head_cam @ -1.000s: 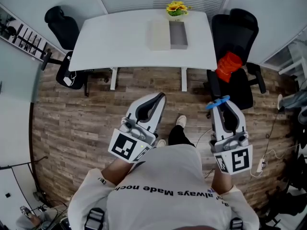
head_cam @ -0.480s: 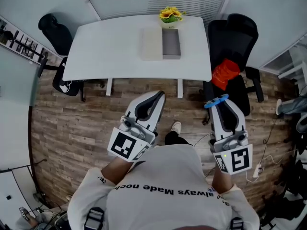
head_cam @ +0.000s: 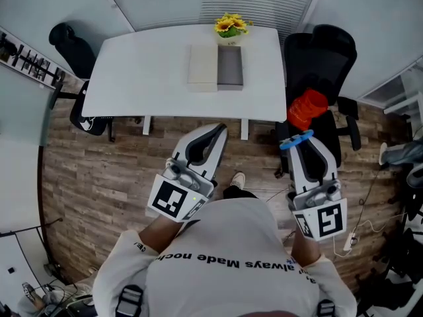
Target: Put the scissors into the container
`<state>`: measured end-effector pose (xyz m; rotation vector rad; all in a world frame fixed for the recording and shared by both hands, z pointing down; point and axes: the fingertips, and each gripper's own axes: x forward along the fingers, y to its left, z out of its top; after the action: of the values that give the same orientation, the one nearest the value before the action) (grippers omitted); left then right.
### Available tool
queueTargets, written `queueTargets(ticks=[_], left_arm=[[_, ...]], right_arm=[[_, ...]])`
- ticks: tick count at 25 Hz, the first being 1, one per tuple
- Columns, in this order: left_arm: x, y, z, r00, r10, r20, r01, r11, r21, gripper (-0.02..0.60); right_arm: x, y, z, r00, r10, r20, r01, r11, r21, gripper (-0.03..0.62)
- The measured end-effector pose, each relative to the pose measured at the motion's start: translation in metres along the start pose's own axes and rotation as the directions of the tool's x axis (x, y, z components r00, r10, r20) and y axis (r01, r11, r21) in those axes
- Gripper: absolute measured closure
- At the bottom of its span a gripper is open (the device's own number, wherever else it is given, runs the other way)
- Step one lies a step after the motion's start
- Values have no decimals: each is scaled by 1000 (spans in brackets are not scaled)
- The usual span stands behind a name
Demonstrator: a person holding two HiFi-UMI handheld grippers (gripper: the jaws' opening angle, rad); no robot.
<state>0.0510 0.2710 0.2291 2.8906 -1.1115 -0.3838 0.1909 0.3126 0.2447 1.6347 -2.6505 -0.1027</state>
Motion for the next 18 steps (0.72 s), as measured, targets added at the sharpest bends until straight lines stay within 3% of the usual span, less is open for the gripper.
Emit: queueTargets(ticks=[18], left_arm=[[46,12,-12,998,70,1,-70,997,17,561]], right_arm=[[24,-47,-11,998,67,-9,-67,998,18,503]])
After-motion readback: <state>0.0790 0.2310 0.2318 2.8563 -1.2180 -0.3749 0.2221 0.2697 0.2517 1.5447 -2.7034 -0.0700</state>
